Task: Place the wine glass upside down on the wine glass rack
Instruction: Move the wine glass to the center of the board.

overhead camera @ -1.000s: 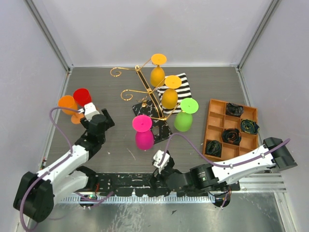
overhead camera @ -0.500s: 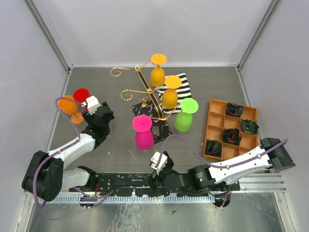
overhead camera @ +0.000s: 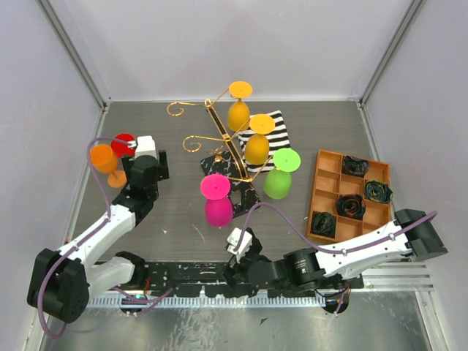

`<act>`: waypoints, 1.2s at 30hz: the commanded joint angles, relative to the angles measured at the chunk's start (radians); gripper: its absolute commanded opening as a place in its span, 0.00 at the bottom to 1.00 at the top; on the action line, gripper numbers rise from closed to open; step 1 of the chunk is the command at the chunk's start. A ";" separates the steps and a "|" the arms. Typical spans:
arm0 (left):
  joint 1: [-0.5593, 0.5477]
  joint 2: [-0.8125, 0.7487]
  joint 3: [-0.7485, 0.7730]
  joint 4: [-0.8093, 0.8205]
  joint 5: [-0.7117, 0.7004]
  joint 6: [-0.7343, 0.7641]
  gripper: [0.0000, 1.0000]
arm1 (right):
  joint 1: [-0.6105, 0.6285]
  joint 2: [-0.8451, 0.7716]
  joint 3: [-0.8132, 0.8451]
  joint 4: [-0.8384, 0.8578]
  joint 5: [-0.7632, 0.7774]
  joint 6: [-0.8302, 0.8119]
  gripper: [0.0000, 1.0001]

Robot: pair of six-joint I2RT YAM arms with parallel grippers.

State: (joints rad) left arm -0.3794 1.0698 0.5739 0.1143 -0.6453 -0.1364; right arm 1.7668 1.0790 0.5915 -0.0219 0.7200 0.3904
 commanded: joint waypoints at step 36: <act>0.161 0.229 -0.176 0.438 0.127 0.143 0.88 | -0.016 0.004 -0.012 0.028 -0.058 -0.024 1.00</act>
State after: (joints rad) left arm -0.2417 1.2636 0.4118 0.4351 -0.5114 0.0212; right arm 1.7580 1.0801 0.5632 -0.0307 0.6632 0.3752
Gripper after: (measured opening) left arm 0.882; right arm 0.999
